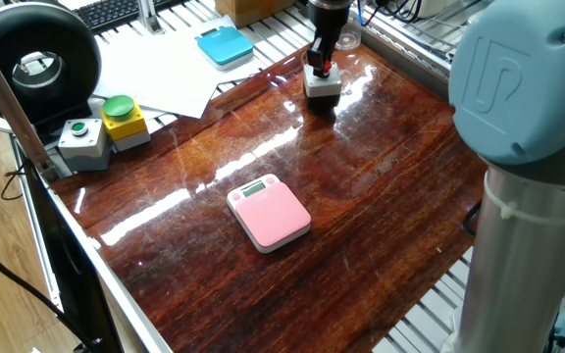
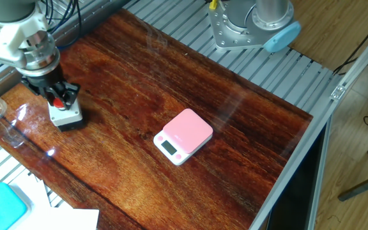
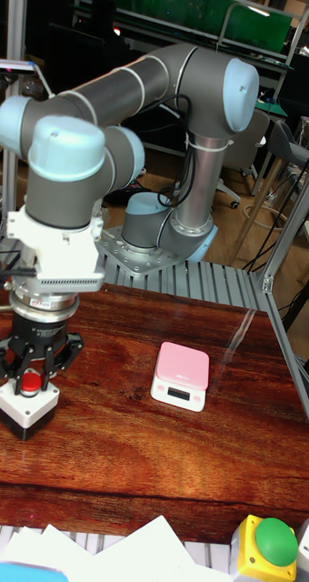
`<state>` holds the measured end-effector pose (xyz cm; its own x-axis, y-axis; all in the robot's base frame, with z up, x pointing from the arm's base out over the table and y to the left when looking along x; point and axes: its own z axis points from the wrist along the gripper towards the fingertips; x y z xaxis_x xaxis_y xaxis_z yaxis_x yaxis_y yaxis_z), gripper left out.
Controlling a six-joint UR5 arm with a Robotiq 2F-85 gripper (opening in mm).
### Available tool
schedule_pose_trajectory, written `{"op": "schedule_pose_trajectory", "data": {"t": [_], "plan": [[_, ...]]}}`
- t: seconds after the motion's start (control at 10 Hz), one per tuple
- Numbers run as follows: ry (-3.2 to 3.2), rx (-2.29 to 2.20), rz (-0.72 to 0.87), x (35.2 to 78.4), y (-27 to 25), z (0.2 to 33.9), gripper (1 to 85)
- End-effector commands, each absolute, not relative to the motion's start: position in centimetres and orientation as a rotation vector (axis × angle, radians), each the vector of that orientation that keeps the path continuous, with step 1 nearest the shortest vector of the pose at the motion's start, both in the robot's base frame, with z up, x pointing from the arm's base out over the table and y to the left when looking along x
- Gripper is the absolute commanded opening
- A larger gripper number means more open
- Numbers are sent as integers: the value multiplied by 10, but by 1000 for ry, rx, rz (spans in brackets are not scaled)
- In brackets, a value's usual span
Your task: Place the block on the scale
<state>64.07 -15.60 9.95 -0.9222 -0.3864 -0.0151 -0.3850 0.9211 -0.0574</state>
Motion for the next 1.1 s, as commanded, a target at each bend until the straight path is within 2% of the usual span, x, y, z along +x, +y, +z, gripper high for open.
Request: {"op": "schedule_pose_trajectory", "data": {"t": [0.0, 0.2, 0.7, 0.9, 1.0], "plan": [[3100, -520, -121, 631, -146, 127, 10], [3125, -484, -189, 627, -155, 131, 10], [2944, -697, -37, 660, -123, 131, 10], [2977, -634, 30, 653, -113, 130, 10], [3014, -570, -12, 644, -115, 133, 10]]}}
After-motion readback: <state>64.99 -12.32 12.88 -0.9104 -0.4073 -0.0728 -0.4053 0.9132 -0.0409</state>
